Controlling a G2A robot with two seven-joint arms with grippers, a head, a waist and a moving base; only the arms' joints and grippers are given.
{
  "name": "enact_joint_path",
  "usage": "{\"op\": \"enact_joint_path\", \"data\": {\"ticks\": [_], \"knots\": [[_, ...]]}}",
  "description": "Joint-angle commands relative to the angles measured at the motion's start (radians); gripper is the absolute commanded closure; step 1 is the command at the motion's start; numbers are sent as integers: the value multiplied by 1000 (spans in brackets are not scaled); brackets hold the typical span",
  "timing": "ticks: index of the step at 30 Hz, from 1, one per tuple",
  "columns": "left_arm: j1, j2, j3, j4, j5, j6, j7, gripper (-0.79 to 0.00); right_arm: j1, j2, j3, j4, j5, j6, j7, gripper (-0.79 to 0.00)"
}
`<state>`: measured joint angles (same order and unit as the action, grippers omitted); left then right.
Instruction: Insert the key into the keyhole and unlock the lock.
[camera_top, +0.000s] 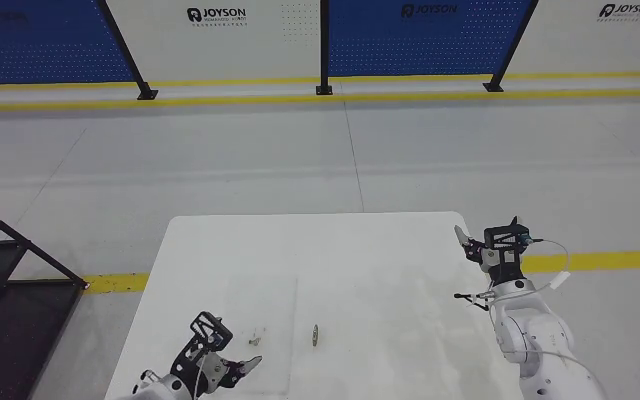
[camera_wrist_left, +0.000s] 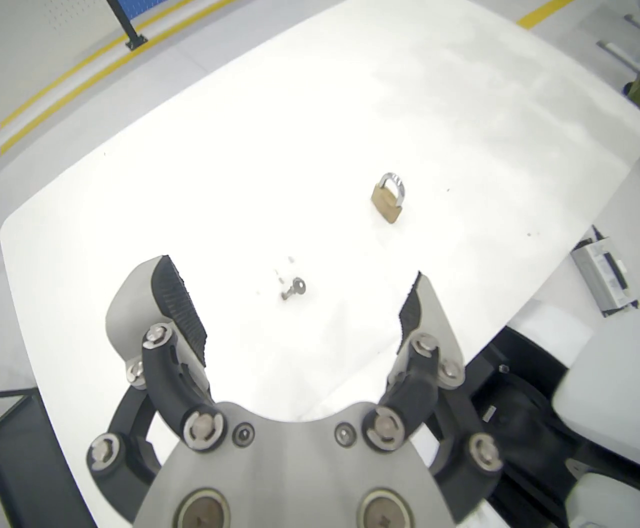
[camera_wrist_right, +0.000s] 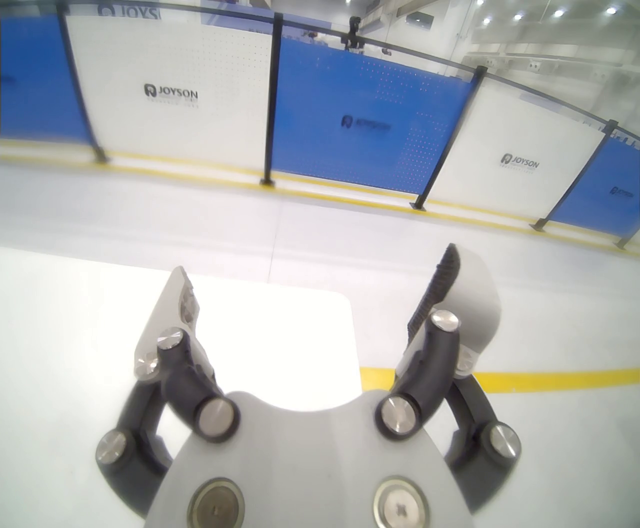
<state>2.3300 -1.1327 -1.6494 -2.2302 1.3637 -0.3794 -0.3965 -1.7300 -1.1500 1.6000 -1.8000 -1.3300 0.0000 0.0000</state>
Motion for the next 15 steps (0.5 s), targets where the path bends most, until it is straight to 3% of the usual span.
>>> {"op": "enact_joint_path", "data": {"ticks": [1,4,7,14,15], "knots": [[-19,-3,40,17,6,47,-58,-785,0,0,0,0,0,0,0,-785],[-70,-6,93,56,13,97,-137,-757,0,0,0,0,0,0,0,-785],[-127,-9,144,98,46,131,-191,-668,0,0,0,0,0,0,0,-785],[-218,-15,227,180,71,169,-234,-656,0,0,0,0,0,0,0,-785],[-226,-16,235,191,68,173,-241,-613,0,0,0,0,0,0,0,-785]]}}
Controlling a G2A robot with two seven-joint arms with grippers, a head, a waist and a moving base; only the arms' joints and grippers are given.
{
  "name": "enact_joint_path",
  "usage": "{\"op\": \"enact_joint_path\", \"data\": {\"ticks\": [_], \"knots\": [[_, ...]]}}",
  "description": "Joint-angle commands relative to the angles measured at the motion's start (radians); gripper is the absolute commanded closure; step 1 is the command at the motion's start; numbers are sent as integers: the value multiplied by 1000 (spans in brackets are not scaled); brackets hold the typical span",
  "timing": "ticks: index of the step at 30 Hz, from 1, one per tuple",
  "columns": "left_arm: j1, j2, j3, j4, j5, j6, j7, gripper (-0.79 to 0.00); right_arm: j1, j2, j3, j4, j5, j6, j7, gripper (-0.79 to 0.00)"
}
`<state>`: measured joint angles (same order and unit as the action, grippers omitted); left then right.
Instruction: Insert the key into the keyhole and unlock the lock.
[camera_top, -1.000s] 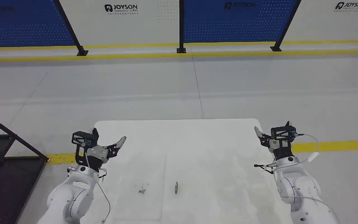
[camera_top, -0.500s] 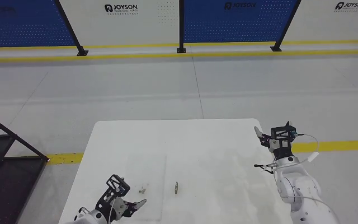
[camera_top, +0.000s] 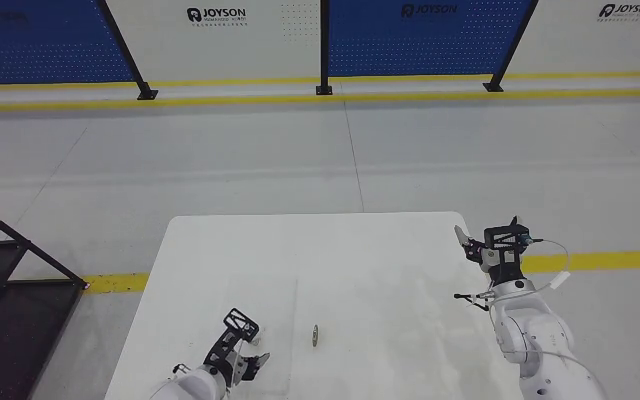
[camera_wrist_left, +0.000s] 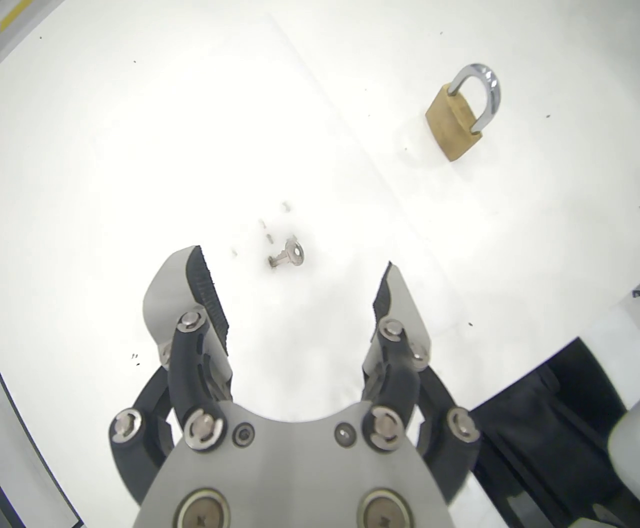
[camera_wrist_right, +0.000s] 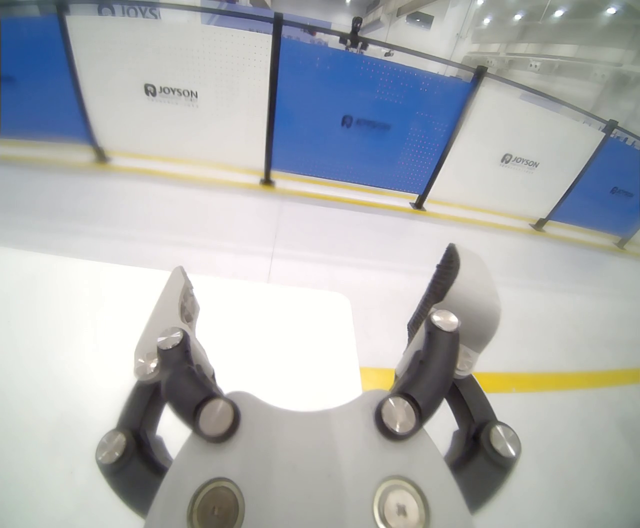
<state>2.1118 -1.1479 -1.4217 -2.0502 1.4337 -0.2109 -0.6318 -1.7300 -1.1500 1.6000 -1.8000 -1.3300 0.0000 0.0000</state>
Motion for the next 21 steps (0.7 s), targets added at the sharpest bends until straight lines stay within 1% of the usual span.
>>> {"op": "enact_joint_path", "data": {"ticks": [1,2,3,5,9,10,12,14,15,21], "knots": [[-16,-1,13,18,-3,8,-13,-557,0,0,0,0,0,0,0,-785],[-23,-1,20,26,2,10,-16,-517,0,0,0,0,0,0,0,-785],[-28,-2,27,34,4,13,-18,-505,0,0,0,0,0,0,0,-785],[-37,-2,41,46,18,19,-18,-486,0,0,0,0,0,0,0,-785],[-54,-4,60,68,33,40,-12,-493,0,0,0,0,0,0,0,-785],[-57,-4,65,72,36,44,-11,-468,0,0,0,0,0,0,0,-785],[-66,-5,70,81,45,53,-9,-443,0,0,0,0,0,0,0,-785],[-73,-5,77,92,42,61,-3,-437,0,0,0,0,0,0,0,-785],[-78,-6,78,97,42,62,-1,-391,0,0,0,0,0,0,0,-785],[-94,-6,90,115,48,73,-1,-363,0,0,0,0,0,0,0,-785]]}}
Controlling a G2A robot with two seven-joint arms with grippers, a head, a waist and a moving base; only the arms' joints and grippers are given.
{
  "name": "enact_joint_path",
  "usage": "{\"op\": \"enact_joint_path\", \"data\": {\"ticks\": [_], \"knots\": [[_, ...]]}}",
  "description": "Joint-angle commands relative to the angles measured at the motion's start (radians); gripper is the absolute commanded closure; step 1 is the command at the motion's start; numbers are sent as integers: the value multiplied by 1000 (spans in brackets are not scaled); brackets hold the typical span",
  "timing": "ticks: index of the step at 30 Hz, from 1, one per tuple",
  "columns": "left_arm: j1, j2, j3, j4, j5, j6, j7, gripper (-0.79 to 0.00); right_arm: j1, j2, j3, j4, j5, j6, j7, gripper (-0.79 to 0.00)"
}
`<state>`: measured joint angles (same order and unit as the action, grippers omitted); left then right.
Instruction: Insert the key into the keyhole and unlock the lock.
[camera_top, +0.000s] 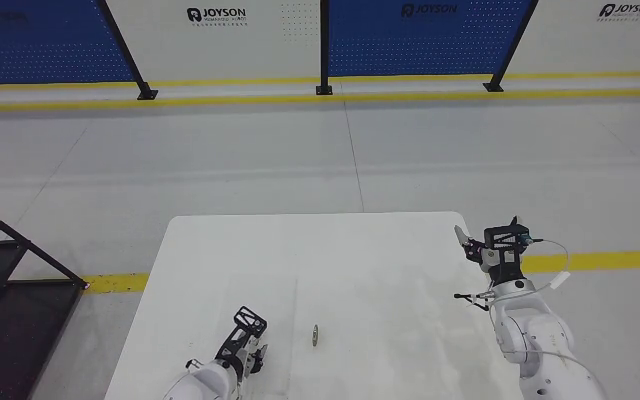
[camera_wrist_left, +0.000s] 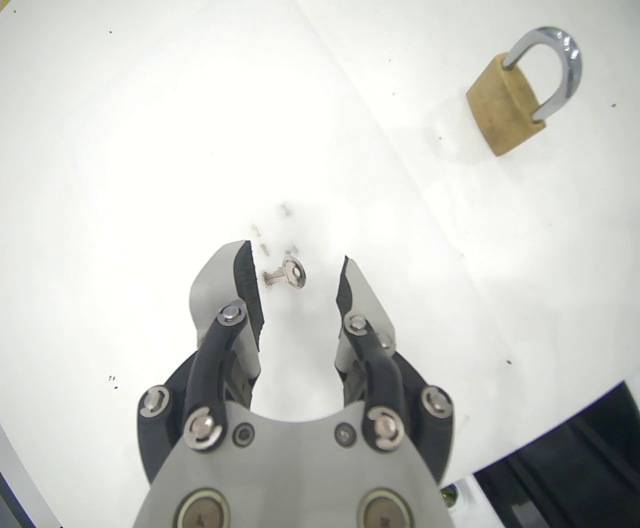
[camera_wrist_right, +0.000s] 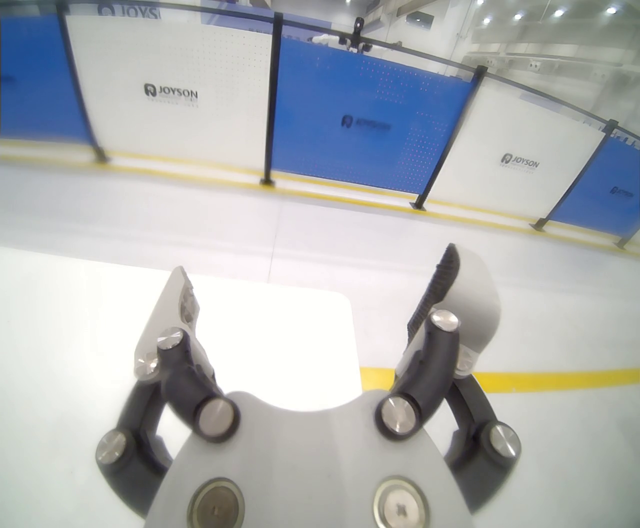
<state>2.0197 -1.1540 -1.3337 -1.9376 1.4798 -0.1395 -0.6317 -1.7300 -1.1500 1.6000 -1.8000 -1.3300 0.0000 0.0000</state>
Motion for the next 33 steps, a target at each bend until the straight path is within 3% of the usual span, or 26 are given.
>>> {"op": "enact_joint_path", "data": {"ticks": [1,4,6,14,23,33], "knots": [[-5,0,3,5,6,5,-2,-354,0,0,0,0,0,0,0,-785],[-10,-1,9,11,3,10,0,-348,0,0,0,0,0,0,0,-785],[-14,-1,11,18,3,19,5,-280,0,0,0,0,0,0,0,-785],[-27,-1,5,32,-19,30,9,-271,0,0,0,0,0,0,0,-785],[-21,2,-5,21,-29,28,18,-191,0,0,0,0,0,0,0,-785],[-15,3,-10,13,-38,37,29,0,0,0,0,0,0,0,0,-785]]}}
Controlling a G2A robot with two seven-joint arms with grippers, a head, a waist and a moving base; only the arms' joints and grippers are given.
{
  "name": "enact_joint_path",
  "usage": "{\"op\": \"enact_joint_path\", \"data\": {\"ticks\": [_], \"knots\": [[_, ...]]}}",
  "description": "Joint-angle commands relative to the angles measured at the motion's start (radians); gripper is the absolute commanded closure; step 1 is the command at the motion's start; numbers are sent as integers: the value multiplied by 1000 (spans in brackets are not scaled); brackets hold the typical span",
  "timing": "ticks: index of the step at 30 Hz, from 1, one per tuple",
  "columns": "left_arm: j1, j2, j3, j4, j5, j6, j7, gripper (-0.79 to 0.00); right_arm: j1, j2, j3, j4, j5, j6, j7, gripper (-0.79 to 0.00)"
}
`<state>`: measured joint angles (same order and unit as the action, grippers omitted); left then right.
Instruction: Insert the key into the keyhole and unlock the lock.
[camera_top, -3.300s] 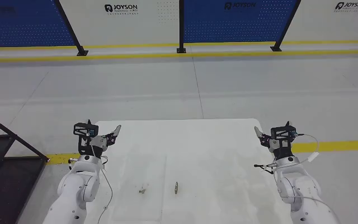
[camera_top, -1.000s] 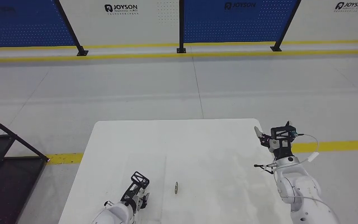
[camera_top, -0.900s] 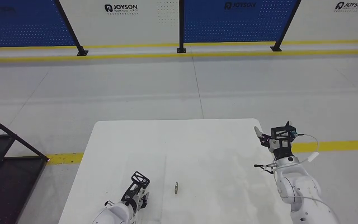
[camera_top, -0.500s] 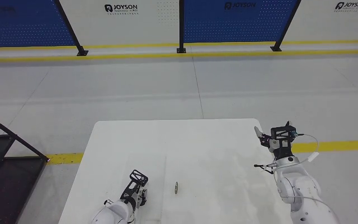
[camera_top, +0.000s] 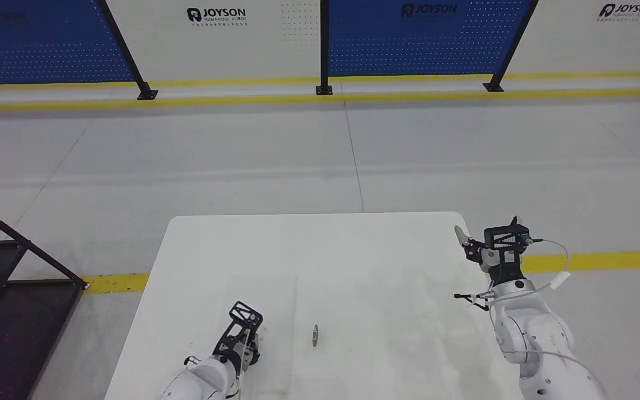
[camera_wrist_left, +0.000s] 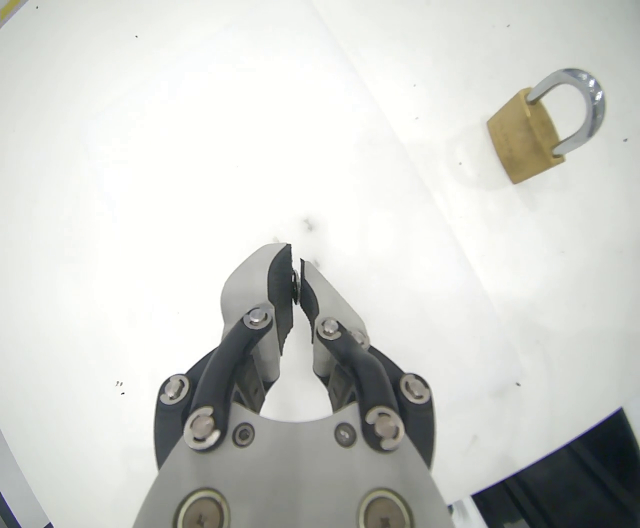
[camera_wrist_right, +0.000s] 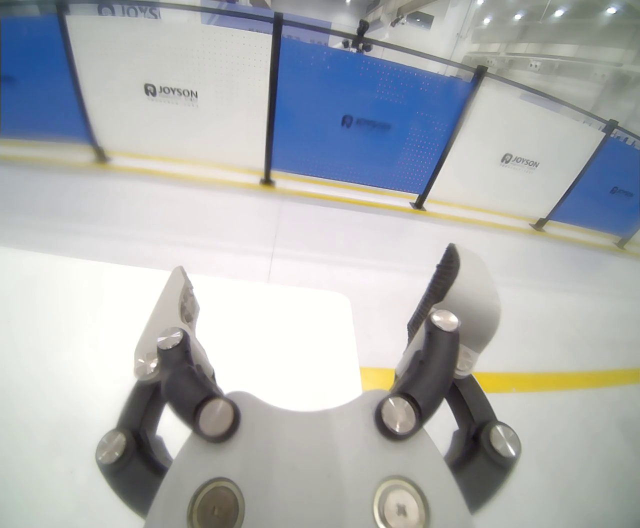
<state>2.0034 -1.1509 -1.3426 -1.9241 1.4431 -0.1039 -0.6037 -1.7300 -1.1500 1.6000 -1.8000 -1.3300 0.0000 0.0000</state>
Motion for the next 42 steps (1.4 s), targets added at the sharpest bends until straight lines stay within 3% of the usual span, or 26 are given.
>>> {"op": "enact_joint_path", "data": {"ticks": [1,10,15,18,23,29,33,42], "knots": [[2,0,-2,-3,-3,1,4,0,0,0,0,0,0,0,0,-785],[65,6,-61,-97,-67,5,81,0,0,0,0,0,0,0,0,-785],[140,10,-153,-181,-187,-39,258,0,0,0,0,0,0,0,0,-785],[184,14,-218,-180,-315,-145,406,0,0,0,0,0,0,0,0,-785],[210,24,-322,-109,-520,-439,612,0,0,0,0,0,0,0,0,-785],[203,29,-358,-15,-599,-684,755,0,-45,4,-55,-67,-136,-85,78,-785],[187,30,-364,36,-593,-766,808,0,-126,6,-159,-156,-259,-186,95,-785],[186,30,-366,43,-589,-768,814,0,-256,10,-422,-241,-511,-362,117,-785]]}}
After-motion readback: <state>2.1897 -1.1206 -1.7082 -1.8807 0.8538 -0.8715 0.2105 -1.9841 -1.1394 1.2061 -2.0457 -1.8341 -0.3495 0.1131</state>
